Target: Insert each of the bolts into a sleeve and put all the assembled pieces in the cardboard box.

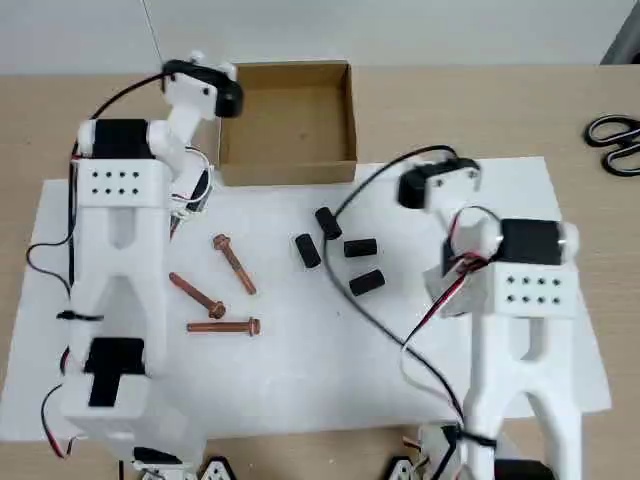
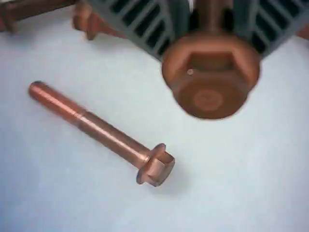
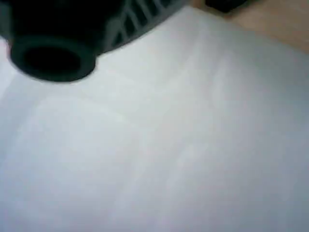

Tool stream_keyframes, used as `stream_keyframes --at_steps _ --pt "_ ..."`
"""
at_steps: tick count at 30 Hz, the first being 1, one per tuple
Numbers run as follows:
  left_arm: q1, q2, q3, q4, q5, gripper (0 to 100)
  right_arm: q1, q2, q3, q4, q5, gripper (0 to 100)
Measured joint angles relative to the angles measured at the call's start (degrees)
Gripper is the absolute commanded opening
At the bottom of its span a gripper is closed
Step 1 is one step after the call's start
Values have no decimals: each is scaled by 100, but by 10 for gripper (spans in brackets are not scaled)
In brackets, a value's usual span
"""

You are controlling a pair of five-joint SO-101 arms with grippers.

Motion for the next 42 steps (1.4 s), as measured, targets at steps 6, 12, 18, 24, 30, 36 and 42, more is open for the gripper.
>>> stream_keyframes --at_steps 6,12,18,24,30,36,42 --pt "0 -1116 105 9 677 6 -1398 -730 -35 9 0 2" --pt "9 -2330 290 9 1116 6 -1723 -1152 -35 44 -229 3" --pt "475 -3684 1134 9 2004 6 -2242 -1714 -35 -18 -1468 4" --pt "844 -5380 2382 -642 3297 6 -2558 -2215 158 -229 -2119 5" --pt "888 -6945 4264 -1908 3657 6 -2567 -2365 721 -501 -2163 5" --pt "888 -8229 5776 -2760 3710 6 -2567 -2382 1152 -1231 -2163 4" --pt "888 -8853 6567 -2901 4273 6 -2637 -2602 1389 -1943 -2338 4"
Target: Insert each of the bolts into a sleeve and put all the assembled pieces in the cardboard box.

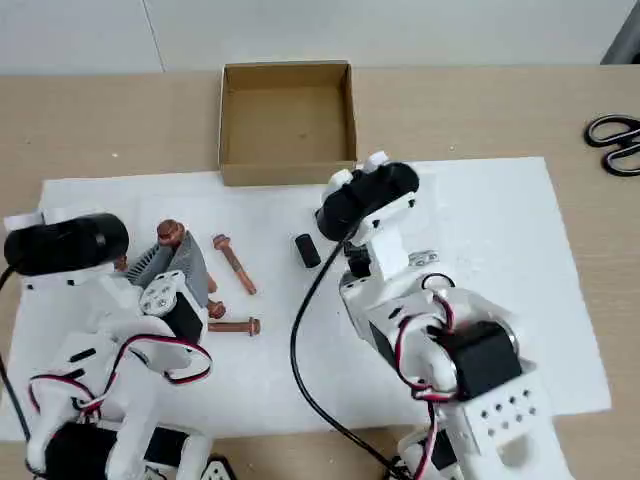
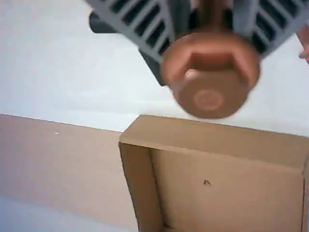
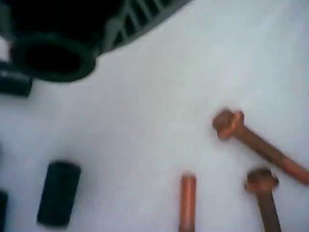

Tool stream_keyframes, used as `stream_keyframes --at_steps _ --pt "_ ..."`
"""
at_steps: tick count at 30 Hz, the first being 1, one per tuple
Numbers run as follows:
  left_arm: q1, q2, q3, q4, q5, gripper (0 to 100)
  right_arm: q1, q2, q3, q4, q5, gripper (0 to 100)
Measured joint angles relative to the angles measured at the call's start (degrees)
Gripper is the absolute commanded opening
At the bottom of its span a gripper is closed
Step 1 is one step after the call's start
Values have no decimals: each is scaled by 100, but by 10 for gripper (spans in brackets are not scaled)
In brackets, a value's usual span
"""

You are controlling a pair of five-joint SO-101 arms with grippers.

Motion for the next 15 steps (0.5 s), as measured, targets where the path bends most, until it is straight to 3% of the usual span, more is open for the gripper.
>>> stream_keyframes --at_steps 7,15 --pt "0 -62 123 0 615 6 -1002 -1415 1064 -712 -818 3" --pt "0 -62 123 -9 1055 6 -1495 -3200 3068 -2066 -862 3"
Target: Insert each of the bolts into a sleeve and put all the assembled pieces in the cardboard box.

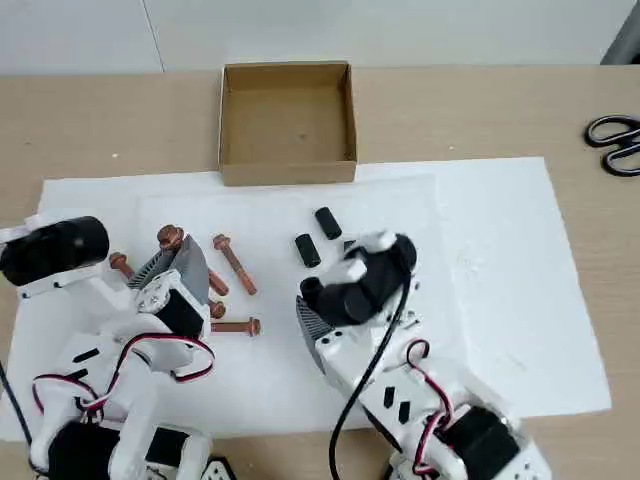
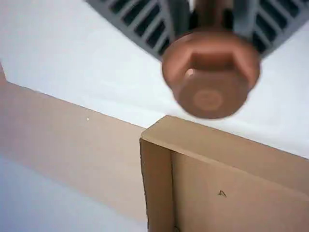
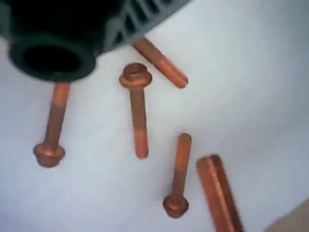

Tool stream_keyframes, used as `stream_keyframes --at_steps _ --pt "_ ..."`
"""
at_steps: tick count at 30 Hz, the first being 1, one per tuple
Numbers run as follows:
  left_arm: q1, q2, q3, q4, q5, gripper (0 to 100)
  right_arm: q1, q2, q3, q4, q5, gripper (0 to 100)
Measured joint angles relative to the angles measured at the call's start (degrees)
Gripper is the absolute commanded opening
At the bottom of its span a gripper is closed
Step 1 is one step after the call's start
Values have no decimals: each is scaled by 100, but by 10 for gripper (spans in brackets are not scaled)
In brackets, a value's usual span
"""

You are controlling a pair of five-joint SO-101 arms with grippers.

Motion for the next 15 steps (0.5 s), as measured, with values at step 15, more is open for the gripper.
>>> stream_keyframes --at_steps 15 --pt "923 -26 -273 -18 703 6 -580 -1169 1081 -141 149 3"
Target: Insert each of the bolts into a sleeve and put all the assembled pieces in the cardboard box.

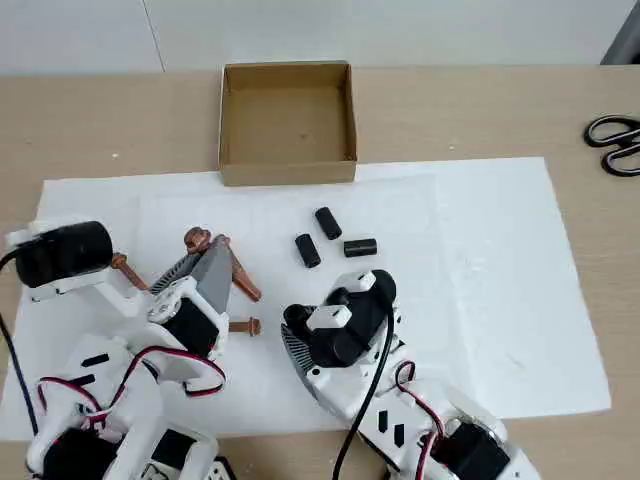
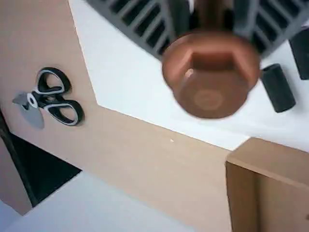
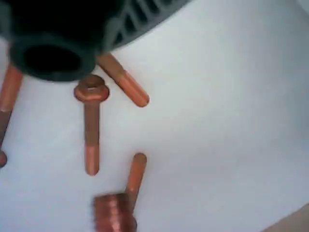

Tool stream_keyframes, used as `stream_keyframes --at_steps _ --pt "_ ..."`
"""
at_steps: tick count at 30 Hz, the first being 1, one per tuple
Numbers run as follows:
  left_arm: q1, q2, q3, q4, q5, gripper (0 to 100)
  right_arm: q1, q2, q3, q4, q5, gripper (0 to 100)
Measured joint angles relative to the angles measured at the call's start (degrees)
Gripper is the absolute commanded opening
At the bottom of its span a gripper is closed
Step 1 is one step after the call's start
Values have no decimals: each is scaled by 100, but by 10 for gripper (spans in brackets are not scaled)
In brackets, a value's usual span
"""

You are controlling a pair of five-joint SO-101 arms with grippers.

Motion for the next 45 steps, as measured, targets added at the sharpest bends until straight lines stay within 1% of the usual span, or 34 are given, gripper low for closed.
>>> stream_keyframes --at_steps 4,9,18,26,34,40,45 --pt "62 9 0 0 0 6 0 0 0 0 0 3" --pt "492 9 0 0 0 6 0 0 0 0 0 3" --pt "888 9 79 0 0 6 0 0 105 0 0 3" --pt "914 0 378 0 0 6 0 0 114 -79 0 3" --pt "914 9 440 -26 -18 6 -448 0 114 -88 0 3" --pt "914 0 440 -26 9 6 -457 0 114 -88 0 3" --pt "923 0 440 167 0 6 -404 -9 105 -88 0 3"
